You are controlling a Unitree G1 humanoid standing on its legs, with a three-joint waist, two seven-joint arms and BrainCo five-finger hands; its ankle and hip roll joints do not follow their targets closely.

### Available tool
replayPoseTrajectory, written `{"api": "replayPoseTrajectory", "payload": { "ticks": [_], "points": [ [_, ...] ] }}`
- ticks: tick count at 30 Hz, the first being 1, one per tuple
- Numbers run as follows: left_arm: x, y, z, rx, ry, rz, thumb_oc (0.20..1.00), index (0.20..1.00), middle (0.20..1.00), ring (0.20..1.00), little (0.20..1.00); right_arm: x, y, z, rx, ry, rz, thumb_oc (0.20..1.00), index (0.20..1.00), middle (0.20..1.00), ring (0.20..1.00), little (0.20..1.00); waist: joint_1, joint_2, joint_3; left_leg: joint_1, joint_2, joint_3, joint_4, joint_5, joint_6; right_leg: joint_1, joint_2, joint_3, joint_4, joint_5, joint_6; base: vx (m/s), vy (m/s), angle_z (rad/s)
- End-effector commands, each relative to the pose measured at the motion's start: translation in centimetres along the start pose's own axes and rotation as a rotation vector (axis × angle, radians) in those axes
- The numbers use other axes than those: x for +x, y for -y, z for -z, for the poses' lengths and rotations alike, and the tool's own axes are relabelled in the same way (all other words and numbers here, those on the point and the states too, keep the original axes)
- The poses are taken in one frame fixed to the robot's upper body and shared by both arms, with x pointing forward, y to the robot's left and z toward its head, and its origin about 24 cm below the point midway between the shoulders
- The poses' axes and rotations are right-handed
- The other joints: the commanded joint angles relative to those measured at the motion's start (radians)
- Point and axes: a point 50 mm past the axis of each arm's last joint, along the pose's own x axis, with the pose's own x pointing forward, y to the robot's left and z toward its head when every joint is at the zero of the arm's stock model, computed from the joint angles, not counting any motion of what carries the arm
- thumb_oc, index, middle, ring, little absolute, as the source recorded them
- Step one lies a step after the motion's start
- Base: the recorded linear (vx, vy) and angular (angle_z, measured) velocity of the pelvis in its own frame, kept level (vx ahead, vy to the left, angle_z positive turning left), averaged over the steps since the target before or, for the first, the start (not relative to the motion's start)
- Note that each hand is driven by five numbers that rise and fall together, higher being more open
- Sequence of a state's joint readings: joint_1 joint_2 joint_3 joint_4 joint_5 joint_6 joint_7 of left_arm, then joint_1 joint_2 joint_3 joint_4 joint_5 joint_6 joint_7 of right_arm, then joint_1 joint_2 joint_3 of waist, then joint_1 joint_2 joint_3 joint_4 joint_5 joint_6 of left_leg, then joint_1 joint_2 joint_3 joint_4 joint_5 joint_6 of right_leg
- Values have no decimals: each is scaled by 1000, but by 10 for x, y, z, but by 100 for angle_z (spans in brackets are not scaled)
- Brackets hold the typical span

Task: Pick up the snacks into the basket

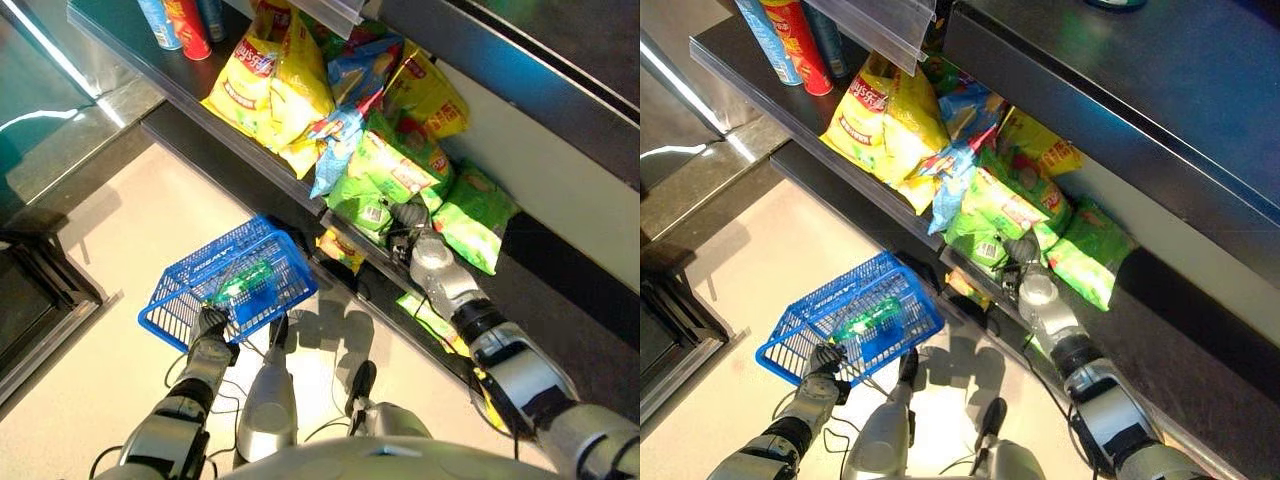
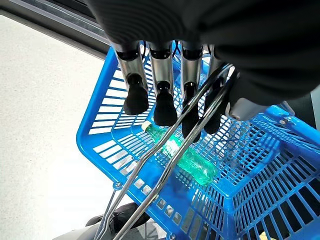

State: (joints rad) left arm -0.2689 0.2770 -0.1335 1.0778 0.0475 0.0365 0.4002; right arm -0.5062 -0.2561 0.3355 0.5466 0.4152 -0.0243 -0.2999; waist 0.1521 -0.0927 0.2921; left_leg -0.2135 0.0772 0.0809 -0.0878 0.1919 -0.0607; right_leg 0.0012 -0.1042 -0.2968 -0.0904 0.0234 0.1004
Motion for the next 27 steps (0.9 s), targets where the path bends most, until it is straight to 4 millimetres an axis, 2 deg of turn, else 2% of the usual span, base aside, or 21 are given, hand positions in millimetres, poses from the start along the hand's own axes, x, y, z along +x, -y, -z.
{"api": "replayPoseTrajectory", "payload": {
  "ticks": [1,3,4,5,6,8,9,10,12,17,18,22,27],
  "points": [
    [-19,3,70,209,-185,49,200,200,200,200,200,-22,13,13,94,9,-16,200,200,200,200,200,4,-22,-42,83,-8,27,1,-106,-1,-63,-92,49,9,101,112,52,2,0],
    [-19,2,73,210,-192,50,200,200,200,200,200,-26,21,17,102,3,1,200,200,200,200,200,-2,-23,-48,92,-6,33,1,-110,-1,-59,-92,53,9,98,112,21,2,0],
    [-20,1,75,210,-199,51,200,200,200,200,200,-30,29,17,110,12,19,200,200,200,200,200,-9,-26,-53,99,-5,37,1,-112,-1,-57,-91,55,8,97,112,41,-19,-12],
    [-20,-1,78,206,-208,54,200,200,200,200,200,-38,49,16,118,32,68,200,200,200,200,200,-24,-29,-60,116,-1,49,1,-119,-1,-52,-90,63,9,94,113,40,-19,-16],
    [-20,-1,78,207,-208,55,200,200,200,200,200,-38,50,17,118,32,68,200,200,200,200,200,-23,-28,-60,117,-1,49,1,-119,-1,-51,-89,63,9,94,113,33,-26,-11],
    [-22,-3,83,202,-222,59,200,200,200,200,200,-46,69,14,113,58,115,200,200,200,200,200,-37,-32,-68,131,5,61,1,-124,-2,-46,-87,72,8,92,113,28,-27,-11],
    [-23,-5,89,203,-236,64,200,200,200,200,200,-54,89,10,90,86,161,200,200,200,200,200,-52,-35,-74,146,10,75,1,-128,-3,-44,-85,82,7,90,113,37,-21,-20],
    [-23,-5,89,204,-237,65,200,200,200,200,200,-54,89,10,90,85,161,200,200,200,200,200,-51,-35,-74,147,10,76,1,-129,-3,-43,-84,83,8,90,113,34,-32,-25],
    [-24,-6,92,212,-240,73,200,200,200,200,200,-63,110,2,77,127,218,200,200,200,200,200,-68,-37,-82,159,14,86,1,-132,-4,-41,-82,87,8,90,113,26,-30,-28],
    [-26,-7,96,219,-234,94,200,200,200,200,200,-81,147,-11,38,187,312,200,200,200,200,200,-100,-35,-98,183,22,109,1,-141,-6,-36,-79,100,8,86,114,28,-32,-21],
    [-26,-8,97,217,-235,99,200,200,200,200,200,-88,158,-18,23,219,340,200,200,200,200,200,-114,-34,-102,190,26,118,1,-143,-7,-36,-77,108,9,85,114,28,-22,-21],
    [-29,-7,101,212,-247,114,200,200,200,200,200,-99,167,-32,17,279,340,200,200,200,200,200,-136,-30,-109,207,32,139,1,-148,-8,-37,-71,124,10,87,115,34,-15,-22],
    [-32,-4,106,213,-262,138,200,200,200,200,200,-111,174,-37,-10,298,317,200,200,200,200,200,-157,-27,-121,233,41,171,1,-157,-10,-37,-63,146,10,87,115,36,-11,-25]
  ]
}}
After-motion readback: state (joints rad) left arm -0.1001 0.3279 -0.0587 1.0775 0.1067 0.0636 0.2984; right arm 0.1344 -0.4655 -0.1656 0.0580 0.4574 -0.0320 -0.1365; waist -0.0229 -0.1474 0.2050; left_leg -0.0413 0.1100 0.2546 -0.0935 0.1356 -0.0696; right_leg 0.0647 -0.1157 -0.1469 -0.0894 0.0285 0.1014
